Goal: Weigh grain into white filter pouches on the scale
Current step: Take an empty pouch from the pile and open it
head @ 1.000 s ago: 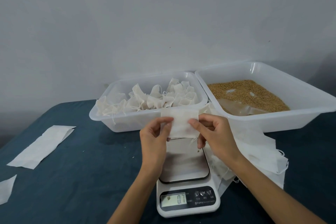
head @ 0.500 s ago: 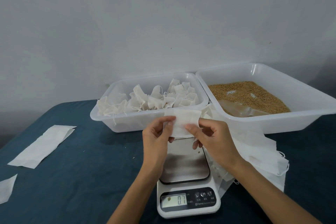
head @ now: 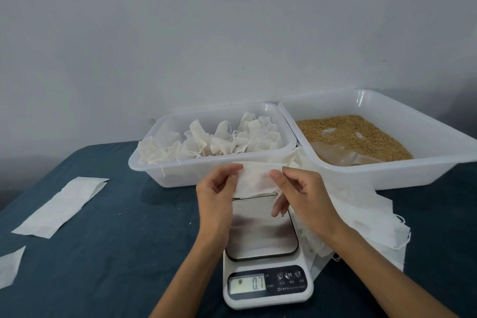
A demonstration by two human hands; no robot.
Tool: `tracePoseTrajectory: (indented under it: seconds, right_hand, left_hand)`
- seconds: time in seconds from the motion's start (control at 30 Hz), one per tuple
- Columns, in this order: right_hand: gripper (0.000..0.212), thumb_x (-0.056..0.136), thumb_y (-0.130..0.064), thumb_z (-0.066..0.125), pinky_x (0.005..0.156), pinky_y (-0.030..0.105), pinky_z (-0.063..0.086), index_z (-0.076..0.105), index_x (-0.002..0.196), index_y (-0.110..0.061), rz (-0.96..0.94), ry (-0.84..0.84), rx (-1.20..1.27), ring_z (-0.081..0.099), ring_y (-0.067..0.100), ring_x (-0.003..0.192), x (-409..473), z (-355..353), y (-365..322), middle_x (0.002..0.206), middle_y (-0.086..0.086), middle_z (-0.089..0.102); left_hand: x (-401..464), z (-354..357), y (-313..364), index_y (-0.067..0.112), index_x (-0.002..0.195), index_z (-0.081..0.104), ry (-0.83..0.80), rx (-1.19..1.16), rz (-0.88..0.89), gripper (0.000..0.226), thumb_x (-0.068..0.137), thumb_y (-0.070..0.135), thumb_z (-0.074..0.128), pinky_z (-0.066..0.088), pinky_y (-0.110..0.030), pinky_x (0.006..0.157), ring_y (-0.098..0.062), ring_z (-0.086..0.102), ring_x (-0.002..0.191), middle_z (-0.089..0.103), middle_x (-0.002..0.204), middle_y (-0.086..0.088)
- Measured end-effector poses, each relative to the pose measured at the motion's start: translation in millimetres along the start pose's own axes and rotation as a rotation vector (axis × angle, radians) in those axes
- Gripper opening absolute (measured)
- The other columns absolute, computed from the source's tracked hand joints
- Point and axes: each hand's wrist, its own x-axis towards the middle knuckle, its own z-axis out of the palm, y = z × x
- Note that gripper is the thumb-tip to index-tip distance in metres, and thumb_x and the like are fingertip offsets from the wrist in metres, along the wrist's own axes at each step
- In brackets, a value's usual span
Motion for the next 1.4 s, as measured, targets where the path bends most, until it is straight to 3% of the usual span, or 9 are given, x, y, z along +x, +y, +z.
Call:
tracePoseTrajectory:
  seconds: [0.17,0.33,0.57,0.67,0.87,1.0,1.13,1.27,1.4]
  right_hand:
    - [0.05,0.095,-0.051,0.062,0.047,0.027,0.048,0.049,0.07,-0.01,0.003,-0.02,0.043,0.073,0.031,0.057,0.5,-1.7,-1.4,0.06,-0.005,0.042]
    - [0.055,0.1,-0.044,0.059,0.05,0.035,0.051,0.047,0.076,0.004,0.071,-0.077,0.059,0.073,0.035,0.06,1.8,-4.8,0.9,0.064,0.026,0.038]
    - [0.049,0.097,-0.042,0.059,0.048,0.034,0.048,0.043,0.069,-0.005,0.098,-0.055,0.067,0.072,0.037,0.059,4.1,-10.2,-7.8,0.061,0.005,0.037]
    - [0.045,0.097,-0.044,0.057,0.044,0.029,0.045,0.049,0.069,-0.01,0.123,-0.063,-0.005,0.071,0.036,0.054,3.9,-14.7,-13.2,0.058,0.012,0.04]
    - [0.047,0.101,-0.045,0.056,0.039,0.025,0.04,0.051,0.064,-0.015,0.082,-0.207,-0.241,0.069,0.026,0.046,6.0,-22.0,-32.9,0.046,0.008,0.055]
    - [0.044,0.096,-0.057,0.05,0.038,0.019,0.039,0.057,0.059,-0.035,0.128,-0.396,-0.378,0.07,0.022,0.048,13.9,-23.4,-59.5,0.05,-0.008,0.054]
    - [0.07,0.077,-0.084,0.04,0.042,0.021,0.047,0.065,0.09,-0.019,0.336,-0.574,-0.481,0.072,0.028,0.053,25.5,-27.6,-90.6,0.091,-0.005,0.072]
    - [0.081,0.069,-0.089,0.03,0.063,0.033,0.06,0.062,0.1,-0.02,0.443,-0.73,-0.648,0.073,0.025,0.055,32.7,-21.0,-113.2,0.108,-0.002,0.069]
    - [0.088,0.08,-0.083,0.03,0.049,0.031,0.054,0.077,0.101,-0.011,0.348,-0.702,-0.519,0.073,0.033,0.058,47.5,-31.6,-120.2,0.1,0.002,0.078]
  left_hand:
    - [1.9,-0.9,-1.7,0.018,0.097,0.081,-0.001,-0.004,0.008,0.029,0.1,-0.004,0.063,0.054,-0.019,0.08,-0.009,0.067,0.089,0.079,0.096,0.0]
    - [1.9,-1.1,-1.3,0.021,0.096,0.081,-0.029,-0.002,0.049,0.032,0.101,-0.004,0.061,0.055,-0.019,0.083,-0.009,0.069,0.091,0.079,0.098,-0.001]
    - [2.1,-4.5,2.5,0.026,0.097,0.078,0.088,0.134,0.129,0.029,0.102,0.002,0.061,0.045,-0.016,0.066,-0.006,0.053,0.07,0.072,0.086,0.012]
    - [-7.7,-1.1,11.8,0.027,0.113,0.074,-0.009,0.277,0.332,0.017,0.097,0.02,0.072,0.049,-0.018,0.086,-0.006,0.064,0.106,0.068,0.119,0.012]
    - [-24.0,9.0,10.1,0.031,0.15,0.051,-0.464,0.587,0.314,0.081,0.079,0.039,0.09,0.037,-0.028,0.117,-0.002,0.047,0.139,0.056,0.144,0.015]
    - [-22.8,8.0,11.4,0.016,0.145,0.056,-0.476,0.527,0.326,0.058,0.088,0.016,0.07,0.047,-0.032,0.11,-0.007,0.059,0.127,0.066,0.136,0.005]
    - [-33.3,14.1,17.5,0.041,0.105,0.055,-0.51,0.522,0.236,0.035,0.083,0.015,0.065,0.046,-0.014,0.077,-0.008,0.059,0.091,0.064,0.095,0.01]
    - [-38.6,18.0,15.5,0.04,0.107,0.054,-0.513,0.381,0.122,0.035,0.086,0.017,0.069,0.042,-0.005,0.08,0.009,0.06,0.098,0.064,0.1,0.033]
    - [-33.0,16.3,13.6,0.015,0.117,0.064,-0.492,0.203,0.02,0.035,0.085,0.002,0.063,0.053,-0.017,0.083,-0.005,0.069,0.1,0.075,0.105,0.007]
